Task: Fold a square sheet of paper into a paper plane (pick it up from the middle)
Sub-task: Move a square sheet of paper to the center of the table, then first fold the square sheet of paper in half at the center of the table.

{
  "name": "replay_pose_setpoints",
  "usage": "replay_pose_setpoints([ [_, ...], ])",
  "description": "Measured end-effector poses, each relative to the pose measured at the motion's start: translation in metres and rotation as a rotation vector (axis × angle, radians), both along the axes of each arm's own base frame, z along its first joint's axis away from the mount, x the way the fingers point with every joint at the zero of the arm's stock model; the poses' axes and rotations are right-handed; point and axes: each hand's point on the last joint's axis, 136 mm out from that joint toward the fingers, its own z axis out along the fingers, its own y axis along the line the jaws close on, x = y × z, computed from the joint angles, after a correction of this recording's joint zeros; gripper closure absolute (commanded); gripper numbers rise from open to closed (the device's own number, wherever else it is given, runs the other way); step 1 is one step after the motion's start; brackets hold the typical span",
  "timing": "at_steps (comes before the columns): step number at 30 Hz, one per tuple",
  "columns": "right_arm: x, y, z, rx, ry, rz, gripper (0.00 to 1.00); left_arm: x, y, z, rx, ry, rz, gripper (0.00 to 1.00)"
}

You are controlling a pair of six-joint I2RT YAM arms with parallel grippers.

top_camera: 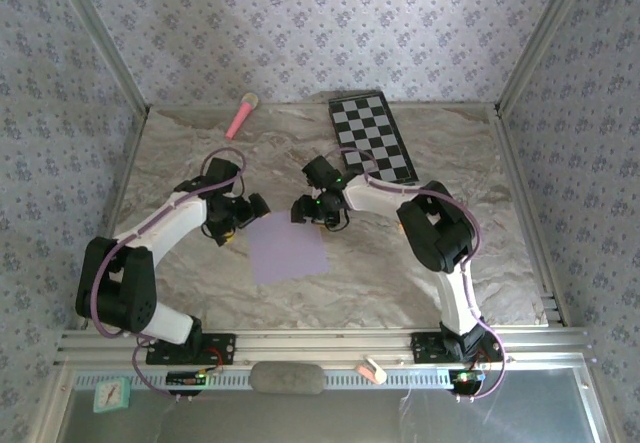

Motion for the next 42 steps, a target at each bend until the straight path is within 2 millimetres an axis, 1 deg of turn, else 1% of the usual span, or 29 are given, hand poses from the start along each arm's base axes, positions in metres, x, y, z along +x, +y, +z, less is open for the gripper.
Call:
replay_pose_setpoints([
  [2,-0.009,-0.012,0.000,-0.024,0.009,-0.033,0.38,-0.004,-0.008,0.000,-0.004,0.002,-0.026,0.00],
  [4,-0.020,-0.027,-0.001,-0.049,0.025,-0.066,0.38,-0.010,-0.021,0.000,-0.014,0.011,-0.070,0.00],
  [6,-0.028,-0.036,0.001,-0.056,0.033,-0.086,0.37,-0.017,-0.034,-0.003,-0.013,0.029,-0.119,0.00],
  [9,-0.029,-0.044,0.014,-0.024,0.017,-0.115,0.33,-0.025,-0.055,-0.009,0.001,0.066,-0.194,0.00],
  [10,-0.027,-0.046,0.021,-0.001,0.001,-0.127,0.30,-0.027,-0.061,-0.010,0.006,0.076,-0.216,0.00],
  [13,-0.014,-0.059,0.058,0.078,-0.086,-0.185,0.21,-0.033,-0.082,-0.014,0.035,0.104,-0.286,0.00],
  [16,0.000,-0.083,0.095,0.129,-0.193,-0.257,0.11,-0.036,-0.100,-0.016,0.075,0.113,-0.339,0.00],
  [18,0.007,-0.101,0.107,0.142,-0.239,-0.299,0.07,-0.037,-0.110,-0.017,0.105,0.113,-0.370,0.00],
  [19,0.009,-0.110,0.109,0.143,-0.248,-0.318,0.06,-0.038,-0.115,-0.017,0.119,0.113,-0.383,0.00],
  [20,0.011,-0.121,0.106,0.135,-0.249,-0.343,0.04,-0.039,-0.120,-0.019,0.133,0.114,-0.395,0.00],
  [22,0.013,-0.141,0.094,0.113,-0.234,-0.386,0.02,-0.041,-0.127,-0.023,0.162,0.121,-0.416,0.00],
  [24,0.011,-0.159,0.077,0.080,-0.203,-0.426,0.01,-0.044,-0.132,-0.028,0.189,0.132,-0.432,0.00],
  [25,0.009,-0.166,0.069,0.066,-0.189,-0.440,0.00,-0.045,-0.134,-0.030,0.206,0.139,-0.439,0.00],
  [27,0.004,-0.175,0.060,0.048,-0.168,-0.455,0.00,-0.046,-0.135,-0.035,0.237,0.153,-0.447,0.00],
  [29,0.003,-0.178,0.059,0.044,-0.162,-0.462,0.00,-0.046,-0.135,-0.039,0.263,0.162,-0.452,0.00],
  [33,0.005,-0.181,0.064,0.061,-0.170,-0.470,0.00,-0.044,-0.134,-0.042,0.297,0.172,-0.454,0.00],
  [42,0.007,-0.185,0.066,0.071,-0.169,-0.482,0.01,-0.045,-0.133,-0.053,0.319,0.201,-0.455,0.00],
])
